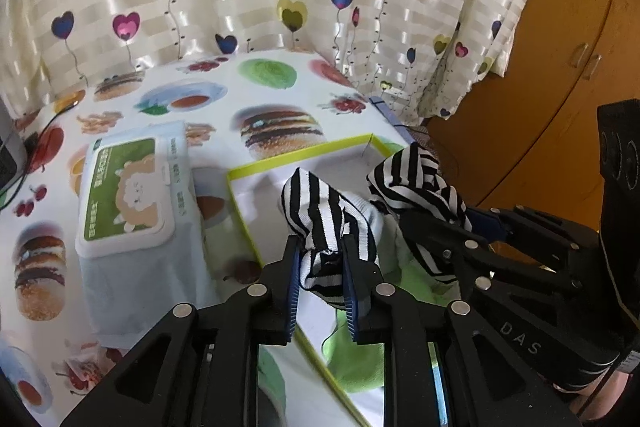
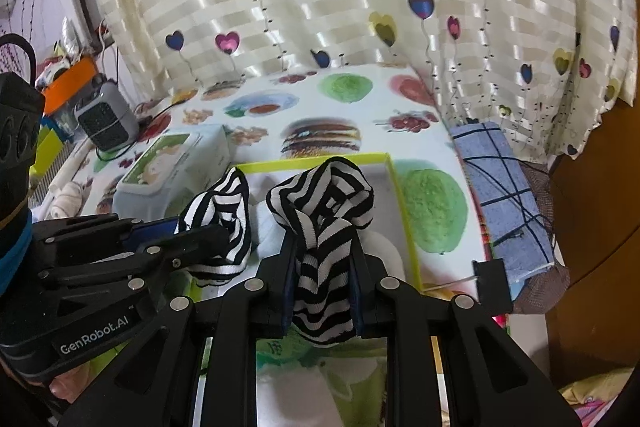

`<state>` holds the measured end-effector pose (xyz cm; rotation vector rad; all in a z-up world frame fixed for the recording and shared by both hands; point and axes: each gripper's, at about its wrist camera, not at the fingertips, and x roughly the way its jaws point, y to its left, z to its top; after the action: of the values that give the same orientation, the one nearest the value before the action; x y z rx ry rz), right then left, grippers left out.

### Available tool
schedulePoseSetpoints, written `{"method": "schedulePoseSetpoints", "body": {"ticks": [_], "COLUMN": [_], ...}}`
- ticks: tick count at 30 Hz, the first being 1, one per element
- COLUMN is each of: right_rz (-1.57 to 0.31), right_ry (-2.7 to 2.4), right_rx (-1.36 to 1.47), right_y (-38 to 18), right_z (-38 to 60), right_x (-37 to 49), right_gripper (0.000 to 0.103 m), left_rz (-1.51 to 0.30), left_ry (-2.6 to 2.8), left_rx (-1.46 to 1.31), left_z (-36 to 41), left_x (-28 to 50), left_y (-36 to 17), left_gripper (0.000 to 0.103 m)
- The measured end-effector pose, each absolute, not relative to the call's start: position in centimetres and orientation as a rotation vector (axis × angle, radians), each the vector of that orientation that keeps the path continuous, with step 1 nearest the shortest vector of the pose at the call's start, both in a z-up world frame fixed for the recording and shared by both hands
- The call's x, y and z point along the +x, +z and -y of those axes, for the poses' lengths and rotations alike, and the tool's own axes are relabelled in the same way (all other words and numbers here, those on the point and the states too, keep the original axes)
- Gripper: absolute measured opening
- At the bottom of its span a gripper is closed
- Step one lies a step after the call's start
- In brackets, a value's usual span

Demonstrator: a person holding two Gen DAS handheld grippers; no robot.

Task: Organize soft objects
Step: 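Lower both striped socks into the box and open both grippers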

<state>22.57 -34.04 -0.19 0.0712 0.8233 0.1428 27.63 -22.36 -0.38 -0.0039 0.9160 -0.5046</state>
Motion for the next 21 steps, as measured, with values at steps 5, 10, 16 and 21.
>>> {"method": "schedulePoseSetpoints", "body": {"ticks": [5,10,16,21], "right_rz": [-0.802,-0.792,-0.777,-0.752], "right_ry": [0.132,0.117,0.098,0.089], "right_rx": [0.084,0.092,0.109,0.135], "right_y": [0.1,0.7,1.4,2.2], "right_z": [34.3,34.7,35.1,35.6], "right_x": [21.8,20.9,19.8,18.6], "right_gripper": [0.047,0.047,0.047,0.047], "left_rz": [-0.909,-0.888,-0.892,-0.863], "left_ry": [-0.523,-0.537,-0.554,-0.552], "left_rx": [-0.023,-0.034,-0.038,-0.050], "left_z": [21.8,21.4,21.3,20.5], "left_x": [27.2,26.8,26.6,25.7], "left_y": [0.2,1.0,1.2,2.0], "left_gripper": [0.033,0.034,0.034,0.034]}}
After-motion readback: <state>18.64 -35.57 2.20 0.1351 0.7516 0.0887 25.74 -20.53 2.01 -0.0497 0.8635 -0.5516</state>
